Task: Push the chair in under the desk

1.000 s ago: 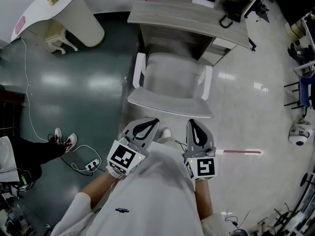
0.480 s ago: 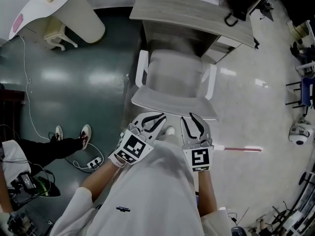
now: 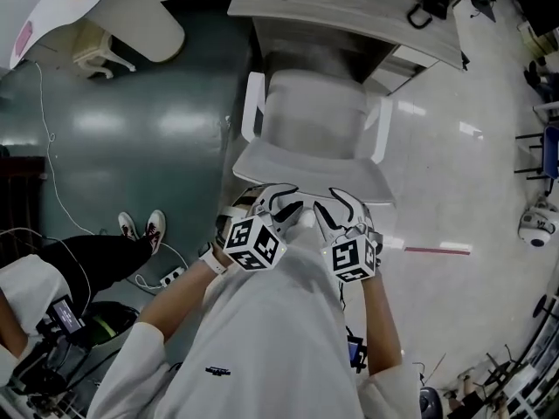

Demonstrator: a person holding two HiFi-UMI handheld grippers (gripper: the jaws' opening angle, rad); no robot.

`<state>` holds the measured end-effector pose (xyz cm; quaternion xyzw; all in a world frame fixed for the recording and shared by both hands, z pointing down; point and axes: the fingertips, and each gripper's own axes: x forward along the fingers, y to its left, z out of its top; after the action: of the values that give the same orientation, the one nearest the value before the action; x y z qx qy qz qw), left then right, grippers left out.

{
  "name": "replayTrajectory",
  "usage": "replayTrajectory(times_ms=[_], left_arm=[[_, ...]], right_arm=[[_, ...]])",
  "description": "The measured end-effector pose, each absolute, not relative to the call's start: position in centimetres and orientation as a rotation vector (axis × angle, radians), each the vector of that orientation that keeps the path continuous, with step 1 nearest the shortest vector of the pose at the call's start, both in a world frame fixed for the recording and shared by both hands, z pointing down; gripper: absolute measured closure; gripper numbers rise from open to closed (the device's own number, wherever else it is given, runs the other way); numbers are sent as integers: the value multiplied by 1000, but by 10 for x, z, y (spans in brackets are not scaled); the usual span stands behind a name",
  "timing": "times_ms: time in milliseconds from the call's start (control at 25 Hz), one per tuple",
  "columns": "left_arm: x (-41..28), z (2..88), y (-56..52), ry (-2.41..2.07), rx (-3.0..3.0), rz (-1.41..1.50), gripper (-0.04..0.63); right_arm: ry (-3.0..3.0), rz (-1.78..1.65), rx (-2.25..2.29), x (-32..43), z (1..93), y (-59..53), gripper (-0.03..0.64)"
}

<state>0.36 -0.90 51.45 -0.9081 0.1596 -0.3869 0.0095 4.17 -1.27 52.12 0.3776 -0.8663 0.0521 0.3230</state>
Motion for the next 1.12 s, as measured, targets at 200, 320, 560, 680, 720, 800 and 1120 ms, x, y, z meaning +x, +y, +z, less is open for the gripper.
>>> replayTrajectory(times_ms=[200,320,560,680,720,800,1120], left_arm=[[10,546,-10,373,-2783,-1322,483],[11,562,-11,335,-2738,-1378,483],[13,591,-11,226,-2632,-1502,483],[13,597,-14,219,-2612,-1522,480],[14,598,-14,217,-2607,-1526,476],[15,602,-14,210,-2594,-1537,472],[15,613,-16,189,-2547,-1609,466]], right_arm=[[-2179,78,867,51,558,-14,445],[-2177,71,801,50,571,-12,436],[-2126,72,674,56,588,-8,426],[-2050,0,588,56,604,-4,426],[-2040,-14,574,55,607,-4,426],[-2026,-40,567,54,612,-5,431],[-1986,-96,543,57,620,-8,503]])
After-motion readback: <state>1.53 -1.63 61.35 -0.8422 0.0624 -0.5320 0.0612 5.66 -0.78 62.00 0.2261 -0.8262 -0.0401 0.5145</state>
